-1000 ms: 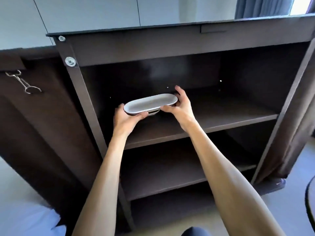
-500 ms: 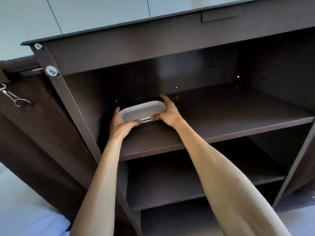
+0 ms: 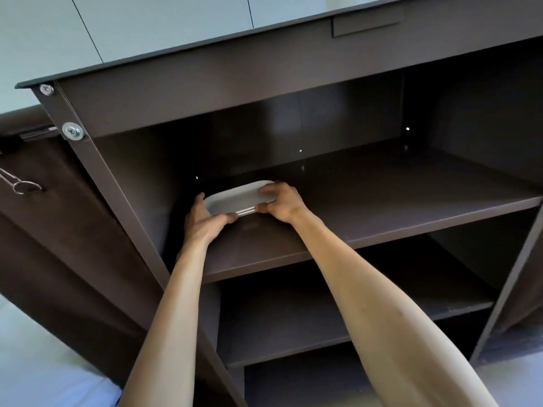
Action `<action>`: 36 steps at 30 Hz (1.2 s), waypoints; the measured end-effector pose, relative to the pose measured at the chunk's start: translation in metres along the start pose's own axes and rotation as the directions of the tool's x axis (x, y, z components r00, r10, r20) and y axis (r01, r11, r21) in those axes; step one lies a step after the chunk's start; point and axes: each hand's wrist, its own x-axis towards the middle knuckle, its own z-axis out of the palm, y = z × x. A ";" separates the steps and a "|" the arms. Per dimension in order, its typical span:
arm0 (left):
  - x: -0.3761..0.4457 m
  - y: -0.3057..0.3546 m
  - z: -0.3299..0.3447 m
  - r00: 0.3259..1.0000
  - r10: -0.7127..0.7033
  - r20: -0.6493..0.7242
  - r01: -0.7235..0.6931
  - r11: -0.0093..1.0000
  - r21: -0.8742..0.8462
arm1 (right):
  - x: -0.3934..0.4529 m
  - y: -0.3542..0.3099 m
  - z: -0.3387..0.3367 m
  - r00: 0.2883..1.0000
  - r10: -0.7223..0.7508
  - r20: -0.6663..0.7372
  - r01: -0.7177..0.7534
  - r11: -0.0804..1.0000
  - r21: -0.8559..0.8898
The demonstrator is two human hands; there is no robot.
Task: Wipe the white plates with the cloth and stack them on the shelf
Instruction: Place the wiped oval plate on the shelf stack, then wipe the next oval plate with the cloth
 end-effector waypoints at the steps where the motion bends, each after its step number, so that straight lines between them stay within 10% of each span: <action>1: 0.000 0.000 0.000 1.000 -0.002 -0.008 0.002 1.000 0.006 | 0.000 0.000 0.001 1.000 -0.011 0.001 0.011 1.000 -0.029; 8: -0.007 0.001 0.000 0.999 0.024 -0.028 -0.023 0.999 0.034 | -0.007 -0.005 0.000 0.996 -0.057 -0.066 0.049 0.991 -0.121; 14: -0.042 0.046 0.013 0.914 0.340 -0.221 -0.322 0.940 0.113 | -0.042 -0.005 -0.040 0.930 -0.060 -0.362 0.016 0.992 -0.123; 22: -0.149 0.143 0.122 0.730 0.517 -0.447 -0.681 0.602 -0.416 | -0.179 0.046 -0.156 0.797 0.057 -0.601 -0.140 0.986 -0.092; 29: -0.293 0.185 0.221 0.659 0.739 -0.141 -0.593 0.395 -0.702 | -0.330 0.108 -0.226 0.460 0.283 -0.841 -0.472 0.881 0.038; 36: -0.395 0.191 0.314 0.582 0.682 0.443 -0.296 0.685 -0.665 | -0.471 0.169 -0.228 0.070 0.421 -0.905 -0.919 0.379 0.105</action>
